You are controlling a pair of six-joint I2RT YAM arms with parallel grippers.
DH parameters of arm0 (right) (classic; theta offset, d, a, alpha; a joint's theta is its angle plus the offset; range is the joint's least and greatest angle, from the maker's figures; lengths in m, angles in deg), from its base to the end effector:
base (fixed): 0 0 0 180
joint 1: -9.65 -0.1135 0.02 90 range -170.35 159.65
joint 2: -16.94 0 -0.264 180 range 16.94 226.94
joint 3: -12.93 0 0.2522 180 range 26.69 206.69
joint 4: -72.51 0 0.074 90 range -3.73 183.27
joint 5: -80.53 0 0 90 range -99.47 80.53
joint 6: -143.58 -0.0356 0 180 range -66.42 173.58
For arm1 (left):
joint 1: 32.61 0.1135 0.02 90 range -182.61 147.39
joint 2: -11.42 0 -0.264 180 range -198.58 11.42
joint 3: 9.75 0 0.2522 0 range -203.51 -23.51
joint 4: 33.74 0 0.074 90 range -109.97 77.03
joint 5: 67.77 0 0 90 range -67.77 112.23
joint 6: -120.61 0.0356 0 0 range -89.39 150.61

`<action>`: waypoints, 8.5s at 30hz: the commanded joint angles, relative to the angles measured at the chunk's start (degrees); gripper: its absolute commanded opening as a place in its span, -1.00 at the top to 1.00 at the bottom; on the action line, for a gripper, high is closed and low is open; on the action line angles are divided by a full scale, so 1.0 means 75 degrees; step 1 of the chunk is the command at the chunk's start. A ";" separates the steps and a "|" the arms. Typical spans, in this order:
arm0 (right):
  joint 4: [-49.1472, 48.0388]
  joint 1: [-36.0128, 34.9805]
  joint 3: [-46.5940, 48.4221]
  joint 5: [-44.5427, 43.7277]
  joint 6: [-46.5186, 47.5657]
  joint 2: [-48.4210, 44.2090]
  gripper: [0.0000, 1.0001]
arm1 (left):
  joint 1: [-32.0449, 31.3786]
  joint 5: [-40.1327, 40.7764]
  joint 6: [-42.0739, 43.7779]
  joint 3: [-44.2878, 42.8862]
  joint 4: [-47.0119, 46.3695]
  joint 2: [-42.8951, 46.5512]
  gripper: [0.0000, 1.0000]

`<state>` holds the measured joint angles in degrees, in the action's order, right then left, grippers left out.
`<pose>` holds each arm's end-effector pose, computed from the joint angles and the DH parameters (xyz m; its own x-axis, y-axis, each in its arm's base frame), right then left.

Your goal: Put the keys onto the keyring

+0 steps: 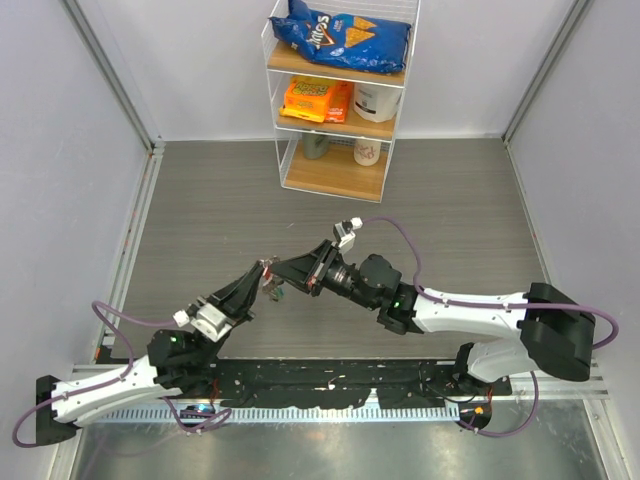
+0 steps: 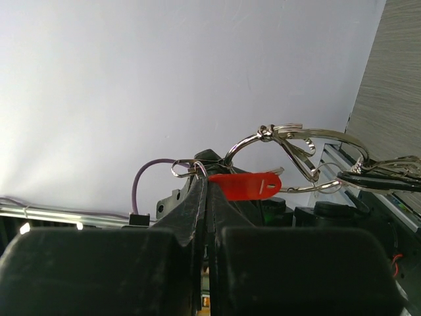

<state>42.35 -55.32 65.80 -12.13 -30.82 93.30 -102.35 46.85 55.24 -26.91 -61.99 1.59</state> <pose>0.1275 0.2692 0.2823 -0.8766 0.4725 -0.0916 -0.1353 -0.0594 0.9890 0.0473 -0.0854 0.2526 0.4897 -0.2325 -0.8403 0.5846 0.8026 0.1186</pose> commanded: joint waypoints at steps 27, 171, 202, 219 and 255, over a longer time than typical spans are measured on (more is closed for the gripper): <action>-0.0554 -0.0138 0.0492 0.0378 0.0214 -0.0535 0.89 | -0.0018 0.0022 0.0127 0.0008 -0.0690 -0.0202 1.00; 0.3267 -0.0009 -0.0139 0.0612 0.5605 -0.1742 0.89 | -0.0018 0.1569 -0.0213 0.0043 0.0001 0.0677 1.00; -0.1760 0.0014 -0.0763 0.0061 0.2407 -0.1147 0.89 | -0.0019 -0.0704 -0.0482 0.0242 -0.0034 0.1087 1.00; -0.2253 -0.0103 -0.0153 0.0178 0.1597 -0.0197 0.88 | -0.0019 -0.1197 -0.0353 0.0359 -0.0432 0.0923 1.00; -0.2253 -0.0173 0.0105 0.0143 0.1152 0.0295 0.89 | -0.0018 -0.1033 -0.0072 0.0406 -0.1112 0.0372 1.00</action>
<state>28.68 -56.15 64.09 -9.99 -21.18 94.70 -102.35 39.66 53.86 -26.15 -65.60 4.06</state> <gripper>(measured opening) 0.063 0.029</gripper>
